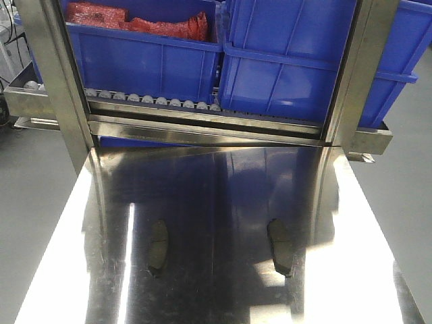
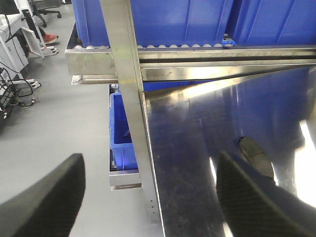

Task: Move and align brake pads A on conveyor
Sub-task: 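Lower the open left gripper over the brake pad nearer the left arm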

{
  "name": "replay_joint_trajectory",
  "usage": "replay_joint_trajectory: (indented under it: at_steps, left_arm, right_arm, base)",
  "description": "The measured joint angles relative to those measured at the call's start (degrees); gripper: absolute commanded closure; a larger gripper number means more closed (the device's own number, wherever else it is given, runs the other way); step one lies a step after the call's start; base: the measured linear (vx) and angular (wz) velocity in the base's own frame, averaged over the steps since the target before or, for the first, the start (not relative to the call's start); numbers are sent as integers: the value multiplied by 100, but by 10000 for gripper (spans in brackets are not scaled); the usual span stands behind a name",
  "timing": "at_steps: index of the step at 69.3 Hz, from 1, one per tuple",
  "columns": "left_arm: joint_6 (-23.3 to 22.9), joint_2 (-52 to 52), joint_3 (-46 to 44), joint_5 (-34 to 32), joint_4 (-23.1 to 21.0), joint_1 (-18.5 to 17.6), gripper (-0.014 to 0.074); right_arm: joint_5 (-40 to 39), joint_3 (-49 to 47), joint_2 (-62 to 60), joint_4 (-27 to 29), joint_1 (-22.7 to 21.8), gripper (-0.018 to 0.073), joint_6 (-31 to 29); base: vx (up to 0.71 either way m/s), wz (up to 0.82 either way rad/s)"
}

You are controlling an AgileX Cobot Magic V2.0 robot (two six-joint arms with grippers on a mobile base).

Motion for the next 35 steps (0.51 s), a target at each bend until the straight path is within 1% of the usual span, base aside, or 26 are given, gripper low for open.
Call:
replay_joint_trajectory:
  at_steps: [35]
  left_arm:
    - [-44,6,0,-53,0,0,80]
  right_arm:
    - [0,0,0,0,0,-3,0]
  base:
    - [0,0]
